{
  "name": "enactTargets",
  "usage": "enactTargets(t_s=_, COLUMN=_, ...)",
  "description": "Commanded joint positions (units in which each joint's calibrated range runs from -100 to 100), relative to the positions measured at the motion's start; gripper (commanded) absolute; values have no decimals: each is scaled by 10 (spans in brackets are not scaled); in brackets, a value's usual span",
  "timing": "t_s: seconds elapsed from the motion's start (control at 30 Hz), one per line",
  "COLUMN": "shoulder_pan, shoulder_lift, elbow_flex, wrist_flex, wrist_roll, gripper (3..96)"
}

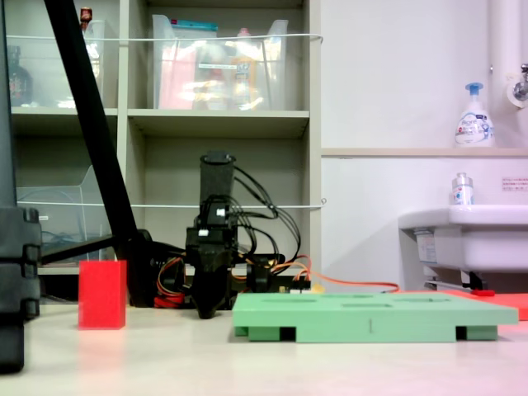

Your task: Put the square block into the corresponding hole

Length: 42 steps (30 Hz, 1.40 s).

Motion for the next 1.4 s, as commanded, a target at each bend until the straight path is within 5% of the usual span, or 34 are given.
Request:
enactTargets(t_s=0.03, shoulder_pan=-21, shoulder_lift=-7, elbow_flex=-11, wrist_flex=-41, wrist_roll=24, gripper=475)
enactTargets(t_s=0.37, shoulder_pan=-79, shoulder_lift=-7, elbow_flex=-11, wrist_flex=23, wrist_roll=257, gripper=491)
enactTargets(t_s=0.6, shoulder_pan=-101, shoulder_lift=-7, elbow_flex=-11, wrist_flex=34, wrist_roll=303, gripper=462)
enactTargets(t_s=0.8, shoulder_pan=-101, shoulder_lift=-7, elbow_flex=414, wrist_flex=-549, wrist_roll=403, gripper=458)
enactTargets(t_s=1.03, shoulder_pan=-84, shoulder_lift=291, elbow_flex=878, wrist_flex=-1029, wrist_roll=443, gripper=458)
enactTargets(t_s=1.3, shoulder_pan=-102, shoulder_lift=474, elbow_flex=1044, wrist_flex=-1095, wrist_roll=432, gripper=477)
enactTargets(t_s=1.4, shoulder_pan=-109, shoulder_lift=549, elbow_flex=1092, wrist_flex=-1089, wrist_roll=408, gripper=577)
